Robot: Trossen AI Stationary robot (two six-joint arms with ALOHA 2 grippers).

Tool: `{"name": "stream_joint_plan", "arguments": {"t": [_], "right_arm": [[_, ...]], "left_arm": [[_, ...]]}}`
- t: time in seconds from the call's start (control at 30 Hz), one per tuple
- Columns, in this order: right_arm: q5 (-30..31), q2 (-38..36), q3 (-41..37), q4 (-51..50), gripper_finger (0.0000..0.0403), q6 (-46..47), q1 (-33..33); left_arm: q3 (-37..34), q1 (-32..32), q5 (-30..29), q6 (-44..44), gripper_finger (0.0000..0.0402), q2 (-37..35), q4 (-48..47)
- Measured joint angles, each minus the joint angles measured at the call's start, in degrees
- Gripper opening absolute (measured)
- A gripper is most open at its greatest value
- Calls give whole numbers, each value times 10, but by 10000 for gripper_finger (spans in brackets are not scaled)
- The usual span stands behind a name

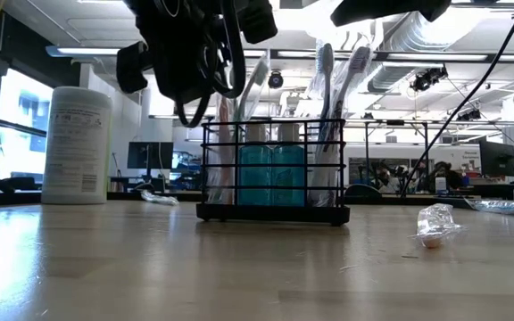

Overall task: Pick & Place toothbrushing station
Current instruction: Put the left orange toothbrush into the mesh organizer

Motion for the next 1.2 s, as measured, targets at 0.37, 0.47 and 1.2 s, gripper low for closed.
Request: {"name": "stream_joint_plan", "arguments": {"t": [0.37,0.47,1.2], "right_arm": [[0,0,0,0,203,0,0],[0,0,0,-1,203,0,1],[4,0,0,-4,203,0,11]], "left_arm": [[0,5,-6,-21,5,0,-18],[0,11,-13,-29,4,10,-28],[0,-5,-12,-39,3,42,-31]]}}
